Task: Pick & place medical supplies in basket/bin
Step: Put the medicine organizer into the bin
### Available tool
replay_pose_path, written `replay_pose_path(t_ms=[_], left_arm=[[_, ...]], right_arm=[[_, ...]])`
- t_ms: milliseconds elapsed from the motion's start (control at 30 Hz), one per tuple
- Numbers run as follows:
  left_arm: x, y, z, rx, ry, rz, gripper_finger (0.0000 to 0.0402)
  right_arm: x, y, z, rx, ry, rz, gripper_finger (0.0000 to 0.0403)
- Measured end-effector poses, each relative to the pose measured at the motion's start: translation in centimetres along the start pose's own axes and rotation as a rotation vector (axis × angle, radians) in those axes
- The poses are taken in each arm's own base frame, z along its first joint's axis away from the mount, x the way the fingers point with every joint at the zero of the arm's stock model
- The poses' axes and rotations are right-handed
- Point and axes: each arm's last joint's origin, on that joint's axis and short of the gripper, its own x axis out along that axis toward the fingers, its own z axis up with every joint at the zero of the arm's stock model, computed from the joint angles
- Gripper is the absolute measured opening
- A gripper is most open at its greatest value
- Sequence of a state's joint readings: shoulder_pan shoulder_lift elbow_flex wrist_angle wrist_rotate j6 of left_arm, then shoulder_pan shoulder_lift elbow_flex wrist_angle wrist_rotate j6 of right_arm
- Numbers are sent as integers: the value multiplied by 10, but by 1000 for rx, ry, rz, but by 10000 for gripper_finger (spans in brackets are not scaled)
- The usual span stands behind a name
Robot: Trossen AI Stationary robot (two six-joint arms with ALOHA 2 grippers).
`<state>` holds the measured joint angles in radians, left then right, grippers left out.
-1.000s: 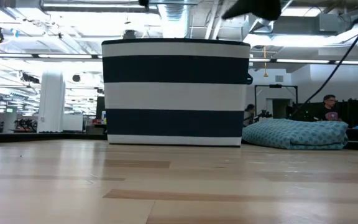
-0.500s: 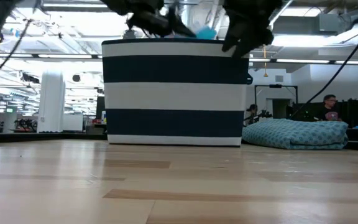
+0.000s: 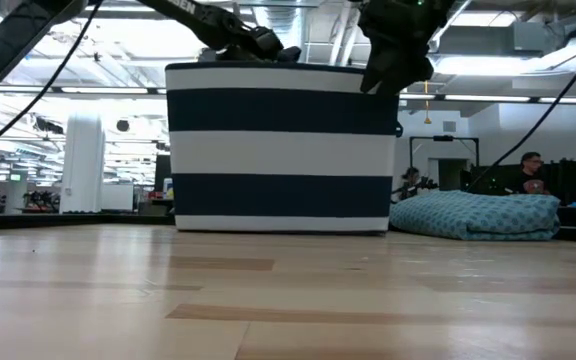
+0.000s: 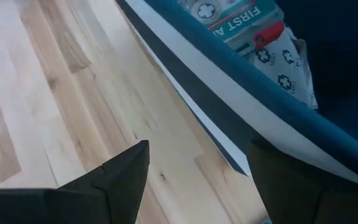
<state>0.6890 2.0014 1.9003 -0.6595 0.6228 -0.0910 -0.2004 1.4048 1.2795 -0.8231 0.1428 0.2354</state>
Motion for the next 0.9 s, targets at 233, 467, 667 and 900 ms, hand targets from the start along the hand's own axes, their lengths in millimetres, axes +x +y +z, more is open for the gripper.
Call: replay_pose_path(t_ms=[233, 467, 667, 900], left_arm=[[3, 1, -17, 102, 152, 172, 128], [9, -7, -17, 184, 165, 206, 128], [11, -9, -16, 216, 149, 203, 159], [21, -31, -15, 345, 156, 155, 238]], right_arm=[[-10, -1, 9, 2, -25, 26, 265], [-13, 0, 12, -12, -38, 31, 265], [-13, 0, 12, -16, -35, 43, 265], [-13, 0, 11, -16, -33, 46, 265]])
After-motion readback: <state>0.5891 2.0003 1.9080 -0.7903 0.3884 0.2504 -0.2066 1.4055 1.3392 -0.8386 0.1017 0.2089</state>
